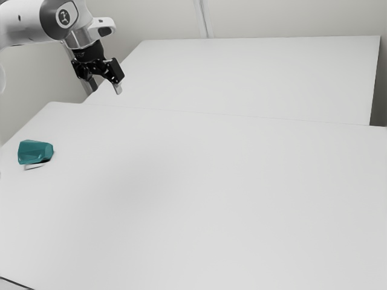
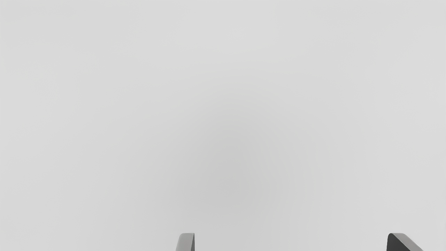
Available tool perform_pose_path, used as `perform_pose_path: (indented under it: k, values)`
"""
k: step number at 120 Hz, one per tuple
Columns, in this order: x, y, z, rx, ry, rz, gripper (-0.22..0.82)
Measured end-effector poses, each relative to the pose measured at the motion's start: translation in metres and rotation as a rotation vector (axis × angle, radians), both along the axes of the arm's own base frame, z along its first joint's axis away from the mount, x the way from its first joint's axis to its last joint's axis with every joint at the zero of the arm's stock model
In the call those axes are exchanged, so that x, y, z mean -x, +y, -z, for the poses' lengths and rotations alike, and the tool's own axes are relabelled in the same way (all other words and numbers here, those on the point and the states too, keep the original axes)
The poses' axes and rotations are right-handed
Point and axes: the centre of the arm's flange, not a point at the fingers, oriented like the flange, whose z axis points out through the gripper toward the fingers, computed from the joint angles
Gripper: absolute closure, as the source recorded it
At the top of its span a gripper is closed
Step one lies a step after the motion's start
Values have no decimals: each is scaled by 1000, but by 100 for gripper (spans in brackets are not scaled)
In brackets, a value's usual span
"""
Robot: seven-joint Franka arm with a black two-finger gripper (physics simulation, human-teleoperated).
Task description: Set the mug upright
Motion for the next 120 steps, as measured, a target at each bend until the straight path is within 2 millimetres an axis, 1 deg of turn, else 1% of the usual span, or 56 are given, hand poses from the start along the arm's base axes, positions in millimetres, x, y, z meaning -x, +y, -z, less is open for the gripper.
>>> perform_pose_path:
  k: [15,26,36,47,53,56,59,73,80,87,94,100,104,108,113,120]
  values:
    - [0,0,0,0,-1,-1,0]
    - [1,2,4,1,8,-4,0]
    - [2,6,3,-2,7,-12,0]
    - [9,15,-9,-9,-14,-30,0]
    - [15,30,-16,-7,-16,-58,0]
    - [19,43,-18,3,-10,-83,0]
    - [25,60,-18,18,-1,-117,0]
    - [61,156,-19,99,19,-274,0]
    - [84,204,-17,162,11,-337,0]
    - [111,252,-14,224,-7,-395,0]
    - [136,293,-5,285,-19,-440,0]
    - [152,322,7,334,-28,-460,0]
    - [159,342,15,357,-38,-467,0]
    - [161,361,22,371,-48,-465,0]
    - [158,380,32,384,-59,-447,0]
    - [149,401,48,430,-84,-394,0]
